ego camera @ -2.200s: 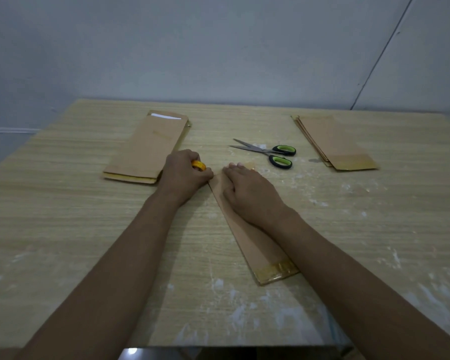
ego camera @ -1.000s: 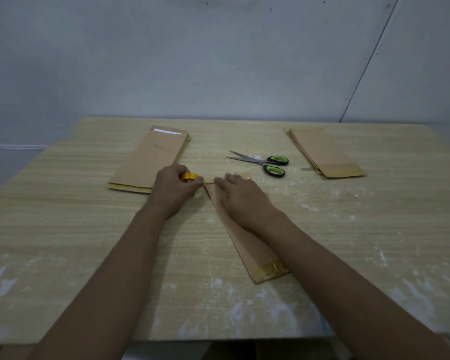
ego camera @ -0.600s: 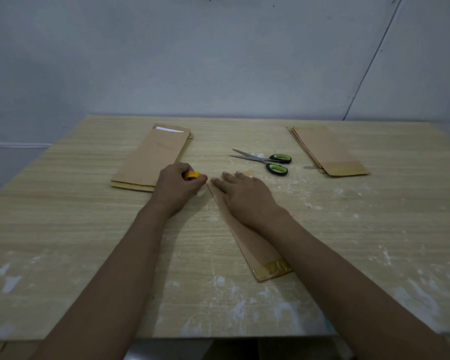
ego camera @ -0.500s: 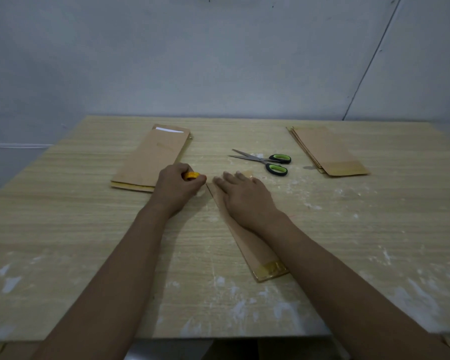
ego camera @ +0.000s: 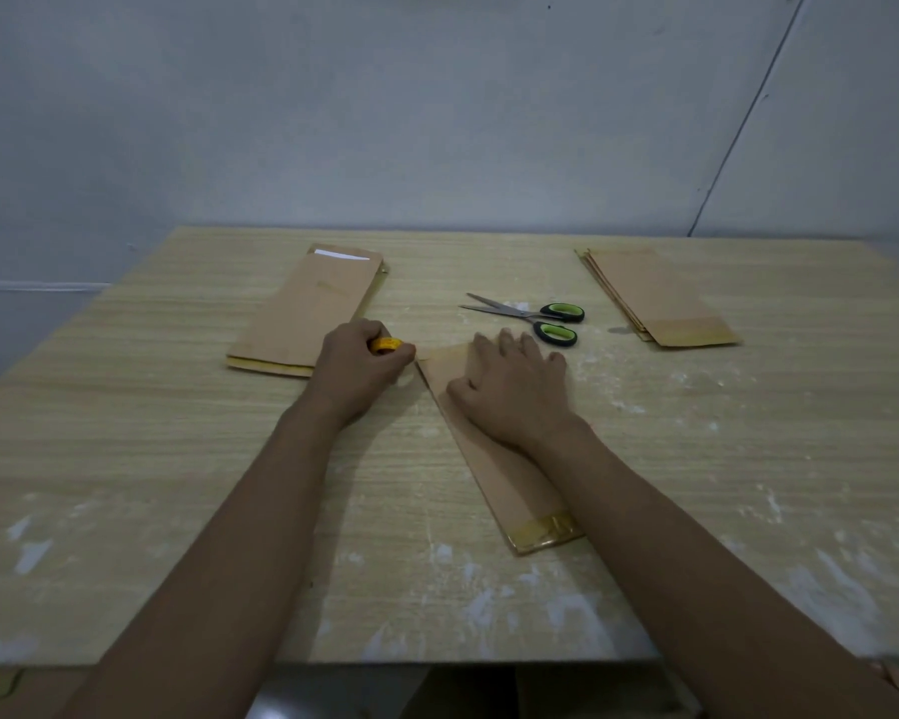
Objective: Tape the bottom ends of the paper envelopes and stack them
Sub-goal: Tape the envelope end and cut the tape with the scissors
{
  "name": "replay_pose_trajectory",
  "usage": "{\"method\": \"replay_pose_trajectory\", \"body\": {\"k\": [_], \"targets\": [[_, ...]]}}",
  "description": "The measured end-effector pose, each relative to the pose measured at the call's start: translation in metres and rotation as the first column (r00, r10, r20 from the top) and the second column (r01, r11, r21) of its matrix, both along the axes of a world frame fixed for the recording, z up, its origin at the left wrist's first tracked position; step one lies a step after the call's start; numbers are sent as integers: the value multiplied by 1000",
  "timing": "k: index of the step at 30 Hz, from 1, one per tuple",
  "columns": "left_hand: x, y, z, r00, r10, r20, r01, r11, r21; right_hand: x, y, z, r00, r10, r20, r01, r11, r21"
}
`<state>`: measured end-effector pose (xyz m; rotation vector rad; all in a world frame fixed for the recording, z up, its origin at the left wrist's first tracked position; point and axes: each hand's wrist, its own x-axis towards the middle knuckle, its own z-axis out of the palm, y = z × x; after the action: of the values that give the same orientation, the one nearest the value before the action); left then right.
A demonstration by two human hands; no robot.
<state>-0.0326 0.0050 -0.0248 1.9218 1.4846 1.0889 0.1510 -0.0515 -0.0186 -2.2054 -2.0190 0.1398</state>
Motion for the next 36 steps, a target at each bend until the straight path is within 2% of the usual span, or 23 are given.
{"method": "replay_pose_trajectory", "body": {"k": [4, 6, 11, 15, 20, 25, 30, 36], "targets": [[-1, 1, 0, 1000, -6, 23, 7, 1000, -18, 10, 1, 7, 994, -104, -22, 107, 969, 222], [-2, 0, 2, 1000, -12, 19, 12, 1000, -25, 21, 7, 10, 982, -180, -61, 190, 945, 265], [-2, -3, 4, 999, -19, 26, 20, 999, -44, 47, 14, 8, 931, -324, -169, 356, 910, 214], [-2, -4, 6, 998, -35, 52, 38, 998, -59, 51, 16, 6, 931, -311, -193, 350, 910, 224], [-5, -3, 5, 995, -45, 94, 53, 995, -85, 58, 24, 5, 943, -310, -123, 326, 934, 144], [-3, -2, 7, 967, -54, 250, 96, 983, -157, 52, 26, 8, 896, -363, -255, 411, 895, 173], [-3, -2, 7, 968, -55, 243, 92, 985, -146, 55, 24, 14, 856, -430, -286, 471, 878, 89], [-2, -5, 5, 976, -49, 212, 81, 986, -146, 55, 18, 23, 874, -421, -244, 442, 896, 36]]}}
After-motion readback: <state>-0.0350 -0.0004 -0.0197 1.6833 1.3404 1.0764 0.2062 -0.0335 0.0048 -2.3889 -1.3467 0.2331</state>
